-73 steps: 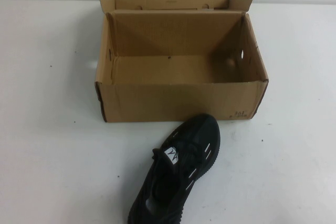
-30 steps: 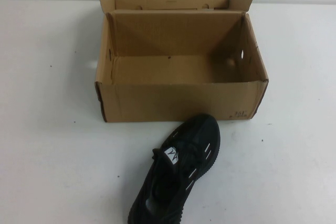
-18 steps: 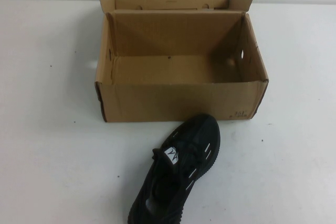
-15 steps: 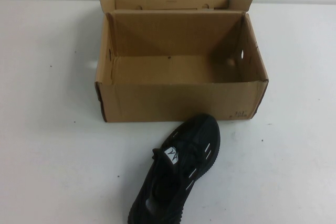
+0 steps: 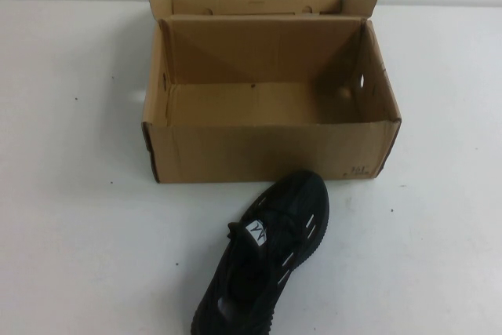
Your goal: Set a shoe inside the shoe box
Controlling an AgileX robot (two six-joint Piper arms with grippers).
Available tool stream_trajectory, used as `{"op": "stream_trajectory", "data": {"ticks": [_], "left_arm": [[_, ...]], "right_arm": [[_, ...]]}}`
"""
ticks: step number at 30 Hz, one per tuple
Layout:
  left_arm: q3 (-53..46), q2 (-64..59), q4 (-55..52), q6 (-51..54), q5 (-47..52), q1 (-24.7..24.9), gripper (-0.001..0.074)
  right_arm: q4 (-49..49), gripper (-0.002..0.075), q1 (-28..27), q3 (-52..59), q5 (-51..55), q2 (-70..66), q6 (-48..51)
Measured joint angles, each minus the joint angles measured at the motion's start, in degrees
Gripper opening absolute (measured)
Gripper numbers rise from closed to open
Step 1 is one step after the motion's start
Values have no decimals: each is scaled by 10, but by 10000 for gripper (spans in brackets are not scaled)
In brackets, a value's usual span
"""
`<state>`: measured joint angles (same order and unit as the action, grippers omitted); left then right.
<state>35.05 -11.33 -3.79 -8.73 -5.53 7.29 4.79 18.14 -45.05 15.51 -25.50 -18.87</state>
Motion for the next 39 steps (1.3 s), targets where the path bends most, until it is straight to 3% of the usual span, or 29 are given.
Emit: {"op": "stream_trajectory", "data": {"ticks": [6,11,16,26,29,32,36,39], "left_arm": [[-3,-21,-2,0,181,0,-4],[-21,-21,-2,0,300,0,-4],[-38,-27,0,0,355,0,-4],[-39,-27,55,-2,414,0,-4],[-39,-27,78,-14,433,0,-4],[-38,-27,87,-19,453,0,-4],[-30,-27,90,-22,479,0,-4],[-28,-27,90,-26,500,0,-4]], "right_arm": [[14,-17,0,-1,121,-111,0],[17,-17,0,-1,133,-153,0],[70,-17,0,-2,143,-180,10],[271,-17,1,-116,400,-335,415],[285,-16,31,-163,465,-401,468],[253,8,96,-194,480,-454,477],[178,93,199,-227,432,-507,431],[138,190,240,-252,390,-535,389]]}}
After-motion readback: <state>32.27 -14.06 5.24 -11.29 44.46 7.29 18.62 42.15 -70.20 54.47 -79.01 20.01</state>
